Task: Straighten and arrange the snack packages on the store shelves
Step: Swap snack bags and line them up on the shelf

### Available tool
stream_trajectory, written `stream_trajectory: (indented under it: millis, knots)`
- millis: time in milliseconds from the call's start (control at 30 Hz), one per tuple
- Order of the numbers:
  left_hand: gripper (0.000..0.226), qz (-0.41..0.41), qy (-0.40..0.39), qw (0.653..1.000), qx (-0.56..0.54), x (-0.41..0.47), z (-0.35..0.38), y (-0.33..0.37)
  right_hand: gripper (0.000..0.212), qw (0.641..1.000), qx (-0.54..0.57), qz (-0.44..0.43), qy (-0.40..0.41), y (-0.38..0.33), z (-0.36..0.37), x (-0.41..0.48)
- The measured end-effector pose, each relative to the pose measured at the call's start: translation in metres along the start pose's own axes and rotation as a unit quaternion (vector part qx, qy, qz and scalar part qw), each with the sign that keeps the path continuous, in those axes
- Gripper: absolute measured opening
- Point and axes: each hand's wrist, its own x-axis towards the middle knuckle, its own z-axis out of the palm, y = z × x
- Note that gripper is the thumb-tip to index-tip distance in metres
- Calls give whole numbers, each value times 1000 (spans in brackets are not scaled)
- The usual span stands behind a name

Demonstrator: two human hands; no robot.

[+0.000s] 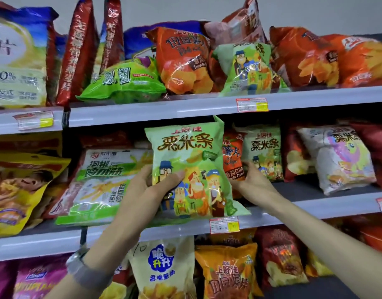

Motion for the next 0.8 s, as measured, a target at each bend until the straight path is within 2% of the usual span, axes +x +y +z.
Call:
stream_trajectory:
  millis: [67, 167, 200, 300, 400, 500, 533, 667, 800]
  knots:
    - [36, 7, -27, 1000, -3, 2, 12, -2, 90, 999, 34, -4, 22, 4, -6, -4]
    - [42, 14, -48, 999, -4, 8, 35, -5, 33, 982, 146, -15, 117, 13, -24, -13]
    - [46, 16, -47, 999, 2, 10, 43, -6, 20, 972, 189, -19, 136, 15, -32, -16]
    - [49, 54, -45, 996, 50, 15, 71, -10, 31, 956, 269, -23, 117, 8, -59, -38]
    - [49, 103, -47, 987, 114, 21, 102, -12, 43, 975, 206, -65, 62, 18, -85, -54]
    - [41, 120, -46, 981, 142, 27, 142, -9, 74, 992, 102, -68, 21, 33, -110, -61]
    - [40, 120, -46, 981, 148, 30, 157, -7, 77, 995, 74, -68, 23, 37, -118, -60]
    - [43, 77, -51, 989, 115, 48, 213, -2, 65, 995, 18, -56, 83, 53, -146, -49]
    - [48, 48, -7, 991, 122, 73, 253, -8, 81, 990, -39, -82, 112, 75, -168, -27]
